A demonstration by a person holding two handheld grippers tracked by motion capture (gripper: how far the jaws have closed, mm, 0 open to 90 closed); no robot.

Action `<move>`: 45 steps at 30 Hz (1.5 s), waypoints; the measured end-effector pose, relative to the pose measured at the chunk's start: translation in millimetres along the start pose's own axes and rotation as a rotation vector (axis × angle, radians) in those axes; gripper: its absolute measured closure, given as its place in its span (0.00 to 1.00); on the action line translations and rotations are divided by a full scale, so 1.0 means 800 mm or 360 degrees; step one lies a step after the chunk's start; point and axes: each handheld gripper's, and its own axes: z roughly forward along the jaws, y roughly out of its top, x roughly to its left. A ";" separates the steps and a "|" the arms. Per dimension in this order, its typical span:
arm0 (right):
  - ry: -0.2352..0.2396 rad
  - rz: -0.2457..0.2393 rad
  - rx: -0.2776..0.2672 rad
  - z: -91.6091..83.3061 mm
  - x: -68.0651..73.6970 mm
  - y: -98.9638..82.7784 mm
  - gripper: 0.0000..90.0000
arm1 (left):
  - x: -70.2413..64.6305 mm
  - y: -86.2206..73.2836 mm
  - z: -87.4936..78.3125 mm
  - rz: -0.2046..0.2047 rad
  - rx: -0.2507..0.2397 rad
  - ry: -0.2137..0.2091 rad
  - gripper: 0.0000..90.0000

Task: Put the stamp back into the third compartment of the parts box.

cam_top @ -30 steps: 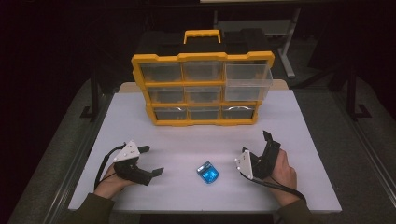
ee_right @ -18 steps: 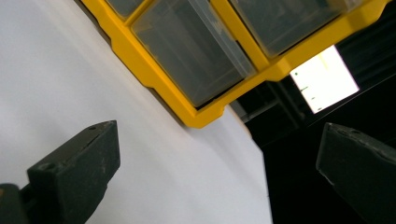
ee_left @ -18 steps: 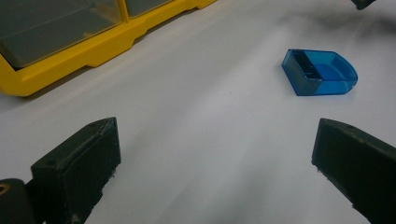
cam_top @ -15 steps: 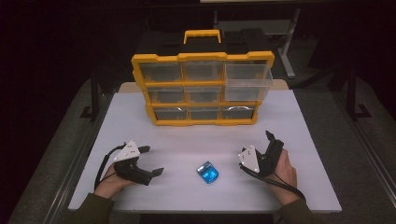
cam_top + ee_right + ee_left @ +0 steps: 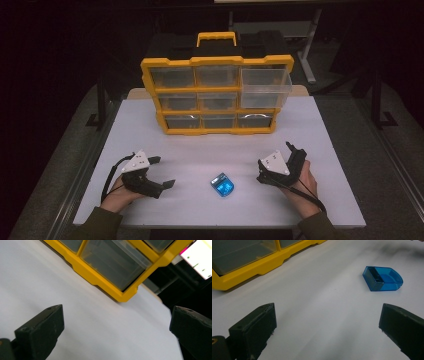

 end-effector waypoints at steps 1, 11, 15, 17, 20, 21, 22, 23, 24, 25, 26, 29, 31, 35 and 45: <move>0.0012 0.0023 0.0004 0.000 -0.001 0.000 0.00 | 0.000 0.000 0.000 -0.0007 -0.0002 0.0002 0.01; 0.0173 0.0242 0.0085 0.005 -0.013 0.000 0.00 | 0.000 0.000 0.001 -0.0033 0.0002 -0.0004 0.01; 0.0287 0.0393 0.0114 0.008 -0.020 -0.001 0.00 | 0.000 0.000 0.002 -0.0035 0.0007 -0.0012 0.01; 0.0328 0.0441 0.0128 0.010 -0.024 -0.002 0.00 | 0.000 -0.001 0.002 -0.0031 0.0011 -0.0015 0.01; 0.0394 0.0515 0.0167 0.013 -0.029 -0.003 0.00 | 0.000 -0.001 0.002 -0.0033 0.0016 -0.0026 0.01; 0.0422 0.0546 0.0178 0.015 -0.032 -0.003 0.00 | 0.000 0.000 0.002 -0.0031 0.0017 -0.0026 0.01; 0.0442 0.0568 0.0183 0.016 -0.034 -0.004 0.00 | 0.000 0.000 0.002 -0.0031 0.0017 -0.0026 0.01; 0.0462 0.0596 0.0194 0.017 -0.035 -0.004 0.00 | 0.000 0.000 0.002 -0.0031 0.0019 -0.0026 0.01; 0.0477 0.0611 0.0196 0.018 -0.037 -0.004 0.00 | 0.000 -0.001 0.002 -0.0032 0.0018 -0.0026 0.01; 0.0497 0.0634 0.0204 0.019 -0.038 -0.005 0.00 | 0.000 -0.001 0.002 -0.0033 0.0017 -0.0029 0.01; 0.0517 0.0656 0.0208 0.020 -0.040 -0.005 0.00 | 0.000 0.000 0.002 -0.0034 0.0016 -0.0028 0.01; 0.0544 0.0670 0.0202 0.022 -0.043 -0.006 0.00 | 0.000 -0.001 0.003 -0.0035 0.0019 -0.0025 0.01; 0.0546 0.0670 0.0198 0.022 -0.043 -0.006 0.00 | 0.000 -0.001 0.003 -0.0037 0.0025 -0.0025 0.01; 0.0630 0.0614 0.0158 0.025 -0.045 -0.009 0.00 | 0.000 -0.001 0.003 -0.0037 0.0026 -0.0028 0.01; 0.0794 0.0590 0.0109 0.018 -0.054 -0.018 0.00 | 0.000 0.000 0.003 -0.0015 0.0033 -0.0040 0.01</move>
